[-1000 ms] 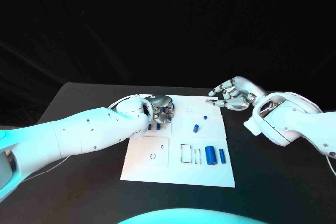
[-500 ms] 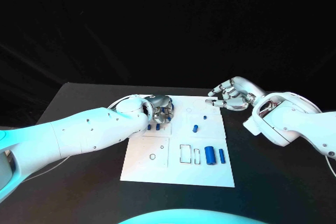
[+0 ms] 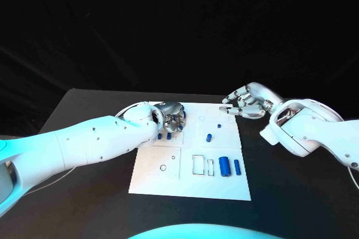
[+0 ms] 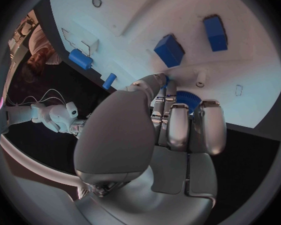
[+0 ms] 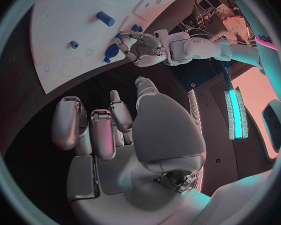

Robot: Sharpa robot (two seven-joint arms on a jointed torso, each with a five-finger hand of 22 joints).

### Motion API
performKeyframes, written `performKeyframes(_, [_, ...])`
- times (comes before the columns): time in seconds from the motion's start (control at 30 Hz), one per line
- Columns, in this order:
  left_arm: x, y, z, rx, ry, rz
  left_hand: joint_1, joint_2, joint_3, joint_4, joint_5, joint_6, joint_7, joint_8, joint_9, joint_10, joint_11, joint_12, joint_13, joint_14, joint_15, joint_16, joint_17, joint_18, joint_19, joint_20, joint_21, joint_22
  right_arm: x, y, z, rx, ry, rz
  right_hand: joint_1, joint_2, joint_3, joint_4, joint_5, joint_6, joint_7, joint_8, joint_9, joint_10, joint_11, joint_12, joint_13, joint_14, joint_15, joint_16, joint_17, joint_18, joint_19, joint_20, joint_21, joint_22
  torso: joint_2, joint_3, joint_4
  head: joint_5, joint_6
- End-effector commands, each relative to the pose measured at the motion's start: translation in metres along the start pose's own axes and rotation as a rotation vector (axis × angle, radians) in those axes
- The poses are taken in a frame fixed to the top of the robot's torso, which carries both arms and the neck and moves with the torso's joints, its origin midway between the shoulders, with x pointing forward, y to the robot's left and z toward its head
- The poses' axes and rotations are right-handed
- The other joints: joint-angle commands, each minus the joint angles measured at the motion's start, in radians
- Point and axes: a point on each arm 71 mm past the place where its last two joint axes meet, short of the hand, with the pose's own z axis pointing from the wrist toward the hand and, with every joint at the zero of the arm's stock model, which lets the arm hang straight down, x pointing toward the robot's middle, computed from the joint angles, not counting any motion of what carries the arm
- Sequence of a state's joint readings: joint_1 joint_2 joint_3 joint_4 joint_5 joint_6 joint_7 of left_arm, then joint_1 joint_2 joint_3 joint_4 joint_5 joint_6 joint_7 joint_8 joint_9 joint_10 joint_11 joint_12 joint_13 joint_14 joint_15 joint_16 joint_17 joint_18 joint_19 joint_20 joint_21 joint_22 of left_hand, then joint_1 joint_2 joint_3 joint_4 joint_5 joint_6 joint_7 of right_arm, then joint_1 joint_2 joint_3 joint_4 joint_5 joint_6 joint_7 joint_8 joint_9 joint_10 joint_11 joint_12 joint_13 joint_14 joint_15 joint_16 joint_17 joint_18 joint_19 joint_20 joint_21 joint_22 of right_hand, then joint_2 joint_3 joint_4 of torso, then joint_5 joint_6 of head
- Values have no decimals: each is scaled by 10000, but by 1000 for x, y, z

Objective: Assemble the parts on the task board

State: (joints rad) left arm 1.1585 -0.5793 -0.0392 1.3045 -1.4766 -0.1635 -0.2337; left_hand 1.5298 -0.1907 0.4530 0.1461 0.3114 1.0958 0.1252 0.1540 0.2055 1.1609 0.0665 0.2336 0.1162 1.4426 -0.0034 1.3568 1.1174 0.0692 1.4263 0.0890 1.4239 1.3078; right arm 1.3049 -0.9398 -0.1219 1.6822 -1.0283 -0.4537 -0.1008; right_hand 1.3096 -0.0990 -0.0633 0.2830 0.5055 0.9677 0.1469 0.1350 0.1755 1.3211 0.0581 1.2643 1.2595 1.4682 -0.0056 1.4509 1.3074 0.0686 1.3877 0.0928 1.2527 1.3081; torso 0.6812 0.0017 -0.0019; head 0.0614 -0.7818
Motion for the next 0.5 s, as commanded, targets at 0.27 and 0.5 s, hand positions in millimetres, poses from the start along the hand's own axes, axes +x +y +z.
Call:
performKeyframes(0.27, [-11,2,-10,109,-540,-680,-150,-89,50,-113,-38,152,101,-97,-29,204,35,-169,10,95,-7,53,-65,-227,193,13,162,1142,-1,-2,-1,-24,-5,-102,5,98,-64,-3,60,-19,-49,67,11,-19,11,27,8,502,-78,-22,481,88,-59,24,-24,432,-18,-3,17,25,39])
performKeyframes(0.5, [-24,7,-21,22,-830,-921,-206,-101,42,-139,-41,227,85,-106,-31,291,19,-213,26,112,-16,49,-91,-237,227,13,195,1178,-2,-3,-1,23,-20,-116,4,109,-67,0,72,-15,-51,73,13,-8,9,39,18,501,-80,-28,474,90,-62,23,-34,427,-38,-26,62,-18,49])
